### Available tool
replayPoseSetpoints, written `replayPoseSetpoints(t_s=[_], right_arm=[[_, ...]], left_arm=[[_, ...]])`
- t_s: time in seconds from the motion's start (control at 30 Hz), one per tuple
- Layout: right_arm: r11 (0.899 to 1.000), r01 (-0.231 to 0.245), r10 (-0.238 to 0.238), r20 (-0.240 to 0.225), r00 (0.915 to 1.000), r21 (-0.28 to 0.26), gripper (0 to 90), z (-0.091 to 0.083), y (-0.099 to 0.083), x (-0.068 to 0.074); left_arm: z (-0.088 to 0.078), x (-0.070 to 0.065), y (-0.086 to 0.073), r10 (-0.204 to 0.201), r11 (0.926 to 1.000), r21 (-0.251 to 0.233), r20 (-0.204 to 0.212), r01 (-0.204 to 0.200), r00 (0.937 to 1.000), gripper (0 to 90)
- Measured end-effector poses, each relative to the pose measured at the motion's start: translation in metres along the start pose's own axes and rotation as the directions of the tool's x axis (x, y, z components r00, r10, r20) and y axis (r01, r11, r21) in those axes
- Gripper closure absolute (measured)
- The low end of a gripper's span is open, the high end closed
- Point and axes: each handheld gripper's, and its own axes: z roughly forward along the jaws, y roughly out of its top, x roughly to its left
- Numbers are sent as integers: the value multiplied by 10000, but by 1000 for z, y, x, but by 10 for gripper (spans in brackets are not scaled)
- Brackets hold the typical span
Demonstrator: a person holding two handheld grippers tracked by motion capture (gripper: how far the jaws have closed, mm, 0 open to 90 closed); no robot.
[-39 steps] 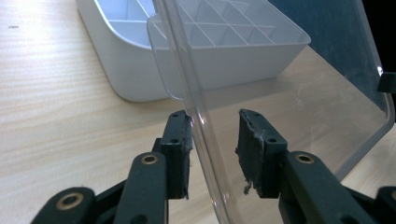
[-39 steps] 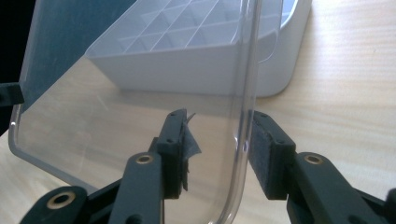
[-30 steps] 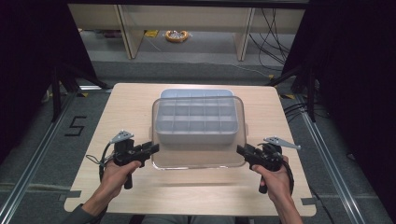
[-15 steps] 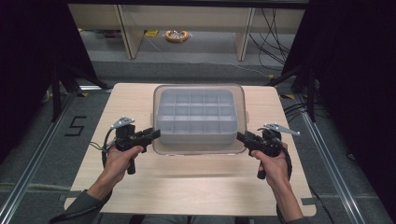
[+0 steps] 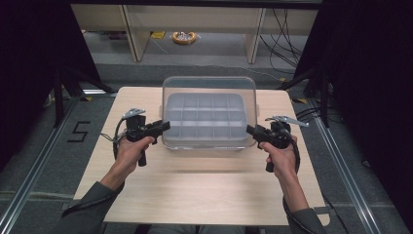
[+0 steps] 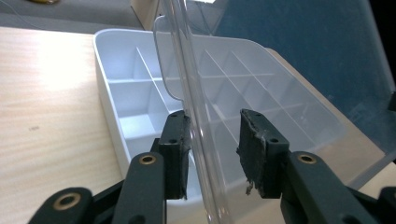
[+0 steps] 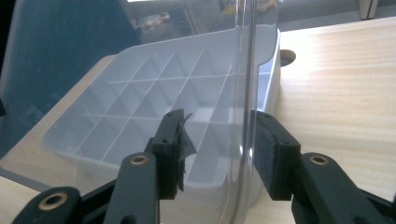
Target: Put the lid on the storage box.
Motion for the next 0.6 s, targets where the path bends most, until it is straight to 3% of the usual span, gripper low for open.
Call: replayPoseSetpoints(t_s=[0.03,0.07,0.13,0.2,0.23,0.27,0.3,0.43,0.6], right_arm=[[9992,-377,376,22,9993,97,578,2,2,3],[9990,-414,413,66,9991,145,578,5,4,3],[9999,-70,67,205,9998,148,578,13,7,0],[9993,-322,319,184,9993,167,572,17,8,2],[9999,-121,118,220,9997,105,569,21,8,0],[9982,-551,544,275,9981,237,569,23,8,4],[9997,-145,140,233,9996,195,569,25,9,0],[9985,-452,443,286,9986,318,569,32,8,3],[9994,-146,134,386,9992,311,569,39,9,-1]], left_arm=[[3,1,2,-6,10000,-17,-40,6,10000,625],[5,3,3,-72,9999,-83,-67,71,10000,625],[9,7,5,-174,9998,-52,-197,173,9997,626],[14,10,6,-344,9993,-122,-240,341,9991,623],[15,12,7,-315,9995,-78,-274,313,9991,621],[16,14,7,-408,9991,-103,-273,406,9988,619],[17,16,7,-463,9989,-57,-302,462,9985,619],[22,20,8,-578,9983,-45,-388,576,9976,619],[29,24,9,-692,9976,-91,-470,688,9965,617]])
